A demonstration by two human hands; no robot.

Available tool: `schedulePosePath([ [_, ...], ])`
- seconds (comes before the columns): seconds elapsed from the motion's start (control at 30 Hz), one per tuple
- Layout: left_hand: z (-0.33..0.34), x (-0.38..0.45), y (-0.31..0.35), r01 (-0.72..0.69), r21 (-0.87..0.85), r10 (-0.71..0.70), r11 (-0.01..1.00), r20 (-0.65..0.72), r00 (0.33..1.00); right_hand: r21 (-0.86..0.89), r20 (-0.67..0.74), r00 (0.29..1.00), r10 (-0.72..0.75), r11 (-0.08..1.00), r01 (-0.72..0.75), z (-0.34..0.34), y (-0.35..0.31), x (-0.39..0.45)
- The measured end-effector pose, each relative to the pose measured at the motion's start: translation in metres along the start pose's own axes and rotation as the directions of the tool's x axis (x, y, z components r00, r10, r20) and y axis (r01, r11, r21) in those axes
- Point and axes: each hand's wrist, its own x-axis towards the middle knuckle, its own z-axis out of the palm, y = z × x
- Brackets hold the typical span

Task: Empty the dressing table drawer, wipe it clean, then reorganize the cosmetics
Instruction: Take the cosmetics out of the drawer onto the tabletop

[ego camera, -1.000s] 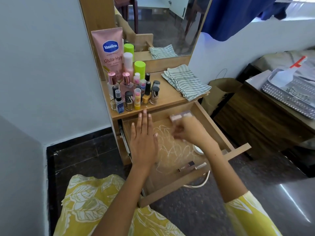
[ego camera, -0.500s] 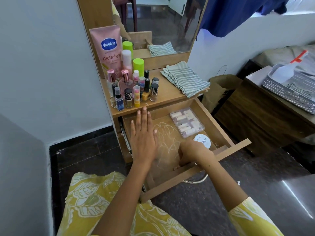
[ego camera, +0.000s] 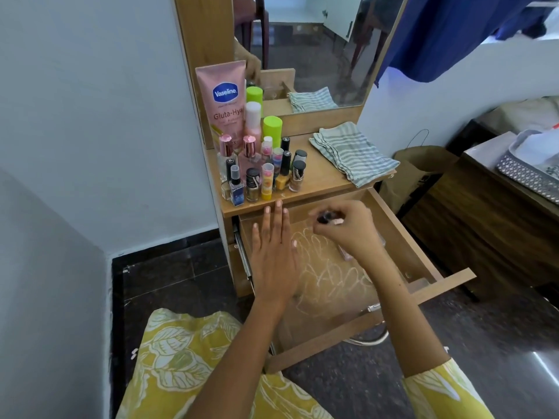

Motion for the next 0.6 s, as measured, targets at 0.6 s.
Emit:
schedulePosePath([
  [0.6,-0.002,0.002,-0.002,0.012,0.011,-0.012,1.000,0.044,0.999,0.129,-0.434,0.897,0.083,0.991,-0.029,0.070,-0.034,0.032],
])
